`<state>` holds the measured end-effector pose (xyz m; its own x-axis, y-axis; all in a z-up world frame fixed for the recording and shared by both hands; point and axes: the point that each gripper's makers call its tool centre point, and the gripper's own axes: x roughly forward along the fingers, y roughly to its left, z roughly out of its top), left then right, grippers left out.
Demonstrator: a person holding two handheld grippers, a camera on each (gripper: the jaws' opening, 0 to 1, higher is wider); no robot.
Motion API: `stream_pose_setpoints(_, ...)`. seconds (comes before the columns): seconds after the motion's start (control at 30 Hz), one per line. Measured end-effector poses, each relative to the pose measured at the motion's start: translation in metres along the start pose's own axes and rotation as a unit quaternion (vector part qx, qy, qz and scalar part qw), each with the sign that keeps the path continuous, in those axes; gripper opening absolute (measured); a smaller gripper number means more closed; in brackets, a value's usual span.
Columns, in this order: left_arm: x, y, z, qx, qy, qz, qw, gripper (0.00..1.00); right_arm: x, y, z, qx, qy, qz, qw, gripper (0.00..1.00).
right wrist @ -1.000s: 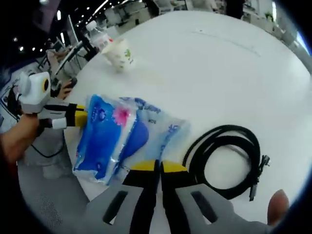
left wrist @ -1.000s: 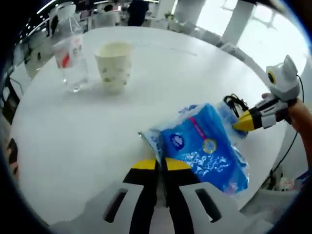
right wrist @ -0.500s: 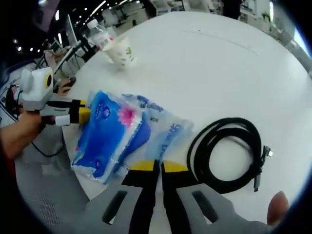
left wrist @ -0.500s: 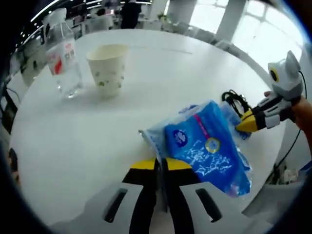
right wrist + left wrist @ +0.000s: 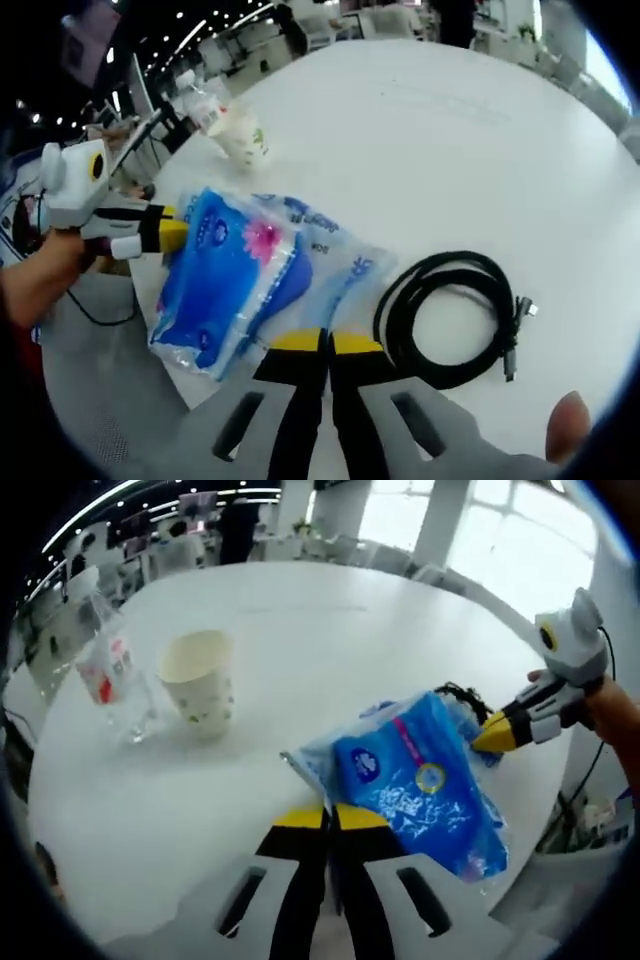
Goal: Arrange the tabletop items into an orderly group along one side of the table until the central work area is clear of visible clutter.
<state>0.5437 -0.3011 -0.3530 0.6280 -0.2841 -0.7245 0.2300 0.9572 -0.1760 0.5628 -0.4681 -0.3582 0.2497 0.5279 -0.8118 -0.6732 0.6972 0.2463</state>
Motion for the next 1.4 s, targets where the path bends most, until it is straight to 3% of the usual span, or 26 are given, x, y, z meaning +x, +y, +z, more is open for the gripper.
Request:
stream_pose_setpoints(0.13, 0.005, 0.001, 0.014, 0.01, 0.001, -0.005, 0.9999, 0.0, -0.007, -0.005, 0.011, 0.006, -0.014, -0.006, 0.9999, 0.02)
stream_pose_setpoints(0.47, 0.021, 0.004, 0.069, 0.035, -0.007, -0.014, 0.9993, 0.0, -0.015, -0.027, 0.043, 0.021, -0.042, -0.027, 0.9986, 0.02)
stream_pose_setpoints(0.77, 0.045, 0.015, 0.103, 0.045, -0.011, -0.009, 0.9989, 0.0, -0.003, -0.051, 0.072, 0.035, -0.06, -0.04, 0.9968, 0.02)
stream_pose_setpoints(1.07, 0.072, 0.029, 0.113, 0.059, 0.014, 0.003, 0.9982, 0.0, 0.021, -0.065, 0.082, 0.033, -0.049, -0.042, 0.9973, 0.02)
stream_pose_setpoints(1.4, 0.094, 0.032, 0.101, 0.073, 0.048, 0.013, 0.9961, 0.0, 0.042, -0.079, 0.075, 0.036, -0.029, -0.041, 0.9981, 0.02)
